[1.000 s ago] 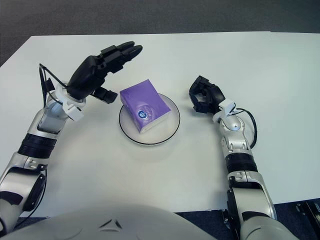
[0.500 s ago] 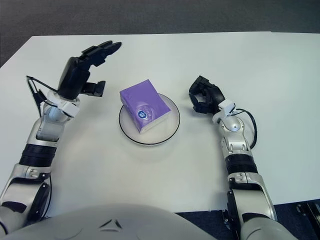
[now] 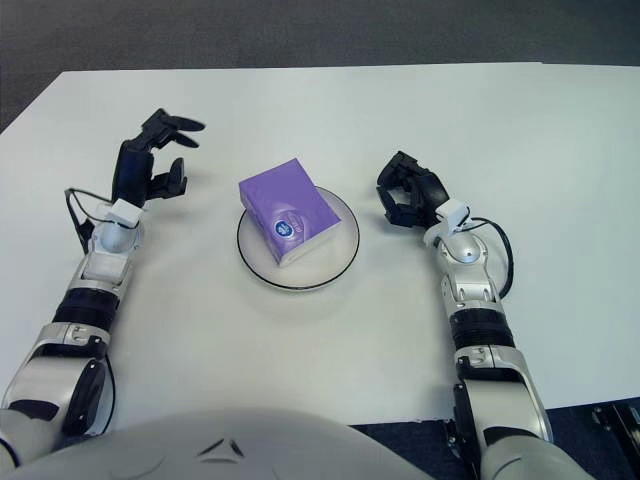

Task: Put the tissue paper into the plate.

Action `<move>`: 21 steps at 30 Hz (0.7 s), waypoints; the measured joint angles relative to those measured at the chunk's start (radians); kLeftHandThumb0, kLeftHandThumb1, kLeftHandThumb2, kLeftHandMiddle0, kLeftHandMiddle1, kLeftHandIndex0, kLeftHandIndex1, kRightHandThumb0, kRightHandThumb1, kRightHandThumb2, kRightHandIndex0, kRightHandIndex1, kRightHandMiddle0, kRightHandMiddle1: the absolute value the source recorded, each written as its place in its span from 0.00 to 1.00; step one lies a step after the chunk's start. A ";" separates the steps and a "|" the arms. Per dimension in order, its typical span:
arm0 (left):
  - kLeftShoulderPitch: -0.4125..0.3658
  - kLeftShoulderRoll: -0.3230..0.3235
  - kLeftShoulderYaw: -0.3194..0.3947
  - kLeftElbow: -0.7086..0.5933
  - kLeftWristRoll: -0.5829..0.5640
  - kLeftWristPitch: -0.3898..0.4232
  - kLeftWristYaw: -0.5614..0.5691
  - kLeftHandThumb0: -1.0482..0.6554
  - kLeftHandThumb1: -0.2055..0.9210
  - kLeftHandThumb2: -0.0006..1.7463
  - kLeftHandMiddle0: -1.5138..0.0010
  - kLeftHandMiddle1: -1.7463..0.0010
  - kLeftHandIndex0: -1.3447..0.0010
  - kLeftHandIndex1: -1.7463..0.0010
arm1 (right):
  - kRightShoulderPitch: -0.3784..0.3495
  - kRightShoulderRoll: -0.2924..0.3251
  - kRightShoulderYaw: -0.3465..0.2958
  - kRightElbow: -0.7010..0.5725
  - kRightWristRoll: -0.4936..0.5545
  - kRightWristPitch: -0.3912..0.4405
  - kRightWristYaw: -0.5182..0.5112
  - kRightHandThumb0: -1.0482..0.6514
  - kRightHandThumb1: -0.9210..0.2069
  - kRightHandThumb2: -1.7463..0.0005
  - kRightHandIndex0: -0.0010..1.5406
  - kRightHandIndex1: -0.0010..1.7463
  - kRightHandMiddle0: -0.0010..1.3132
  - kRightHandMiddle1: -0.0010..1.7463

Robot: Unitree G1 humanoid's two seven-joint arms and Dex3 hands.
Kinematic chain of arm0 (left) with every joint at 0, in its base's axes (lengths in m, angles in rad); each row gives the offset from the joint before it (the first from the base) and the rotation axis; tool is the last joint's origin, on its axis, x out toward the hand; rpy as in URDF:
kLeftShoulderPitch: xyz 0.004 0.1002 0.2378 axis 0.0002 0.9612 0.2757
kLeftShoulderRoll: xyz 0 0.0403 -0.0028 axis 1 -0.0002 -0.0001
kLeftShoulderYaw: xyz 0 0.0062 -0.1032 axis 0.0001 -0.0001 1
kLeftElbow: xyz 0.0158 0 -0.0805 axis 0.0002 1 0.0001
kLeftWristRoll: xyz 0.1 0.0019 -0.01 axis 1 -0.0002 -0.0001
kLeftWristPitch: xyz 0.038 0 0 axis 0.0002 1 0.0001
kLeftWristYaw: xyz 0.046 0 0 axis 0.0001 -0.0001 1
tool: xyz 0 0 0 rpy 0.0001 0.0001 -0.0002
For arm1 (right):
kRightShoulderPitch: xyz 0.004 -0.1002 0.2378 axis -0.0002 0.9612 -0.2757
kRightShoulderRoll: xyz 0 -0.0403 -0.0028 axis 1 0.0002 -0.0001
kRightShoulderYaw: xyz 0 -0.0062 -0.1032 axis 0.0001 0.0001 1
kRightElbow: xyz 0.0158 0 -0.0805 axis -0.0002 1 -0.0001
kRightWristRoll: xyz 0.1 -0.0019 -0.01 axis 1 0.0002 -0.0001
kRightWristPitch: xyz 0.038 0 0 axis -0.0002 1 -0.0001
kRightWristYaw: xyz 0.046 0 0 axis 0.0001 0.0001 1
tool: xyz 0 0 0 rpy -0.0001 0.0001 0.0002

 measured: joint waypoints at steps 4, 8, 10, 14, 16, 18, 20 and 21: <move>-0.001 -0.049 0.027 -0.002 -0.146 0.007 -0.035 0.41 0.95 0.34 0.52 0.00 0.81 0.00 | 0.000 0.009 -0.005 0.000 -0.019 0.003 -0.049 0.39 0.22 0.52 0.52 1.00 0.27 1.00; 0.002 -0.065 0.043 -0.004 -0.236 0.059 -0.083 0.41 0.95 0.34 0.49 0.00 0.82 0.00 | -0.001 0.021 -0.013 0.000 -0.037 0.010 -0.095 0.39 0.22 0.52 0.52 1.00 0.27 1.00; 0.009 -0.073 0.051 -0.006 -0.284 0.103 -0.115 0.41 0.96 0.32 0.49 0.00 0.82 0.00 | -0.002 0.030 -0.019 0.000 -0.039 0.013 -0.119 0.39 0.22 0.52 0.51 1.00 0.27 1.00; 0.015 -0.099 0.079 -0.027 -0.386 0.209 -0.155 0.41 0.98 0.30 0.49 0.00 0.83 0.00 | -0.005 0.049 -0.038 0.005 -0.040 0.005 -0.156 0.39 0.21 0.52 0.51 1.00 0.27 1.00; 0.019 -0.109 0.092 -0.041 -0.415 0.246 -0.158 0.41 0.99 0.30 0.49 0.00 0.83 0.00 | -0.006 0.054 -0.052 0.009 -0.039 -0.013 -0.175 0.39 0.21 0.52 0.51 1.00 0.27 1.00; 0.021 -0.123 0.104 -0.050 -0.433 0.275 -0.157 0.41 0.99 0.30 0.47 0.00 0.84 0.00 | -0.006 0.060 -0.063 0.012 -0.039 -0.047 -0.194 0.39 0.21 0.53 0.51 1.00 0.26 1.00; 0.021 -0.133 0.111 -0.055 -0.440 0.294 -0.155 0.41 0.99 0.30 0.47 0.00 0.83 0.00 | -0.006 0.066 -0.073 0.015 -0.039 -0.063 -0.209 0.39 0.21 0.53 0.51 1.00 0.26 1.00; 0.020 -0.137 0.114 -0.055 -0.440 0.300 -0.154 0.41 0.99 0.30 0.47 0.00 0.83 0.00 | -0.006 0.069 -0.076 0.014 -0.038 -0.077 -0.219 0.39 0.21 0.53 0.51 1.00 0.26 1.00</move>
